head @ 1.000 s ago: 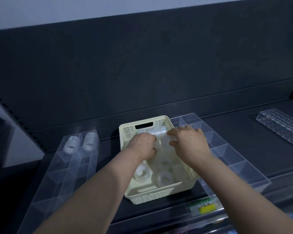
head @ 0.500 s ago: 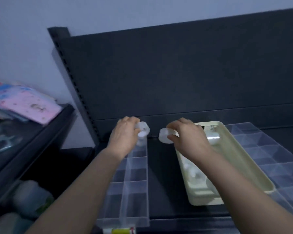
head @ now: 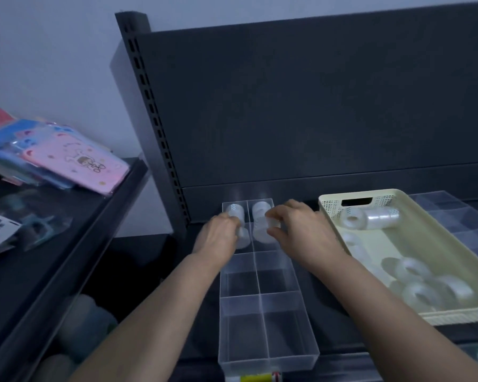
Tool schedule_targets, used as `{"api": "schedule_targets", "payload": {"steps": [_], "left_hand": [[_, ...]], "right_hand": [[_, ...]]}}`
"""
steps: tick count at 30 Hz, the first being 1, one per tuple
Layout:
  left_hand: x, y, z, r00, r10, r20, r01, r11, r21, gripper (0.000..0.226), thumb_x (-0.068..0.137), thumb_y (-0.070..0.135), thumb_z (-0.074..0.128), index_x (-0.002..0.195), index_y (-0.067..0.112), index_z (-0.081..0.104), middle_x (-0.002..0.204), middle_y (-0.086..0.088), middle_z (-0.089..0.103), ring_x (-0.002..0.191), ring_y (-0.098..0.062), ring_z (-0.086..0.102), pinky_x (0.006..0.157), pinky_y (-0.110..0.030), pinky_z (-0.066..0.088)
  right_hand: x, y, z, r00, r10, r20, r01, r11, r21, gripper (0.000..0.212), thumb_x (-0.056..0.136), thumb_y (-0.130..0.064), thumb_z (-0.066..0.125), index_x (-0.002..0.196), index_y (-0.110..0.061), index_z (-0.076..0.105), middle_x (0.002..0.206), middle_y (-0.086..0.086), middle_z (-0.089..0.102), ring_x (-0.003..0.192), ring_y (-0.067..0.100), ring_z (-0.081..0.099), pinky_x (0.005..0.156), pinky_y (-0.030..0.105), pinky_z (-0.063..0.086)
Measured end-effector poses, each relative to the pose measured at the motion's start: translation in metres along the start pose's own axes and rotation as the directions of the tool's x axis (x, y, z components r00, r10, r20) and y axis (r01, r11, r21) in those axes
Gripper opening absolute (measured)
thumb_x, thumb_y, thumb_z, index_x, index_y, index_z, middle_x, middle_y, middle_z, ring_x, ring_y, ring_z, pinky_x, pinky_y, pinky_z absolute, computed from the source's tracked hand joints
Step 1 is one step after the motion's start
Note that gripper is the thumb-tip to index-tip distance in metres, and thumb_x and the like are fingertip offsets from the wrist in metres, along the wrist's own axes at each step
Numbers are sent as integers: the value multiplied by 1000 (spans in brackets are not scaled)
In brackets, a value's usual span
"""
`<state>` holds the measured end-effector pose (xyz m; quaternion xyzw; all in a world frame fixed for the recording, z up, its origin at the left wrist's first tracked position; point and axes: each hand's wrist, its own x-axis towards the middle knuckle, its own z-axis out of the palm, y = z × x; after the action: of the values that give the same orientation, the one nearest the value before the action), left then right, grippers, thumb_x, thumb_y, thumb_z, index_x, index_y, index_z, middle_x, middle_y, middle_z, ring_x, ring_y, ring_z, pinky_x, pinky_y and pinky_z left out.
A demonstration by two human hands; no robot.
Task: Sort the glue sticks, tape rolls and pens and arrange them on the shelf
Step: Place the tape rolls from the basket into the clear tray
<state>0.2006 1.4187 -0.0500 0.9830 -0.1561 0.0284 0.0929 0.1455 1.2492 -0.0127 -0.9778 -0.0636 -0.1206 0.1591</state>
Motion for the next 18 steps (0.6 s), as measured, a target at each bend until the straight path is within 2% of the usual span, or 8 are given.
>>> {"api": "schedule_targets", "payload": {"steps": [5,10,13,18], "left_hand": [[-3,-12,-15,996,-53,-68,42,988,-151,29,91,5,54,117,15,62,112,-6,55,102,-24,57,80,-30,46],[-10,-28,-31,991,-112,-78,101,985,-137,33,92,4,55,120,20,63,118,-1,57,107,-21,57,86,-32,49],[-15,-29,-33,989,-111,-100,96,984,-150,30,94,9,55,121,21,63,120,-1,58,109,-21,56,89,-35,49],[-17,-29,-34,986,-126,-110,106,980,-170,29,95,11,54,121,21,63,122,-1,57,110,-21,56,91,-35,49]], "right_hand": [[7,-16,6,1000,-27,15,27,1000,0,29,91,-31,57,120,-27,59,112,-4,55,109,19,51,82,34,38],[24,-37,24,989,-86,118,94,994,-63,35,92,-32,55,127,-29,57,126,-3,55,120,20,45,89,36,34],[29,-41,37,977,-94,191,120,984,-130,33,92,-30,53,124,-32,59,122,-2,56,120,22,43,87,36,34],[33,-41,52,973,-70,218,109,979,-172,32,91,-32,57,122,-36,60,122,-6,56,120,19,42,90,36,32]]}}
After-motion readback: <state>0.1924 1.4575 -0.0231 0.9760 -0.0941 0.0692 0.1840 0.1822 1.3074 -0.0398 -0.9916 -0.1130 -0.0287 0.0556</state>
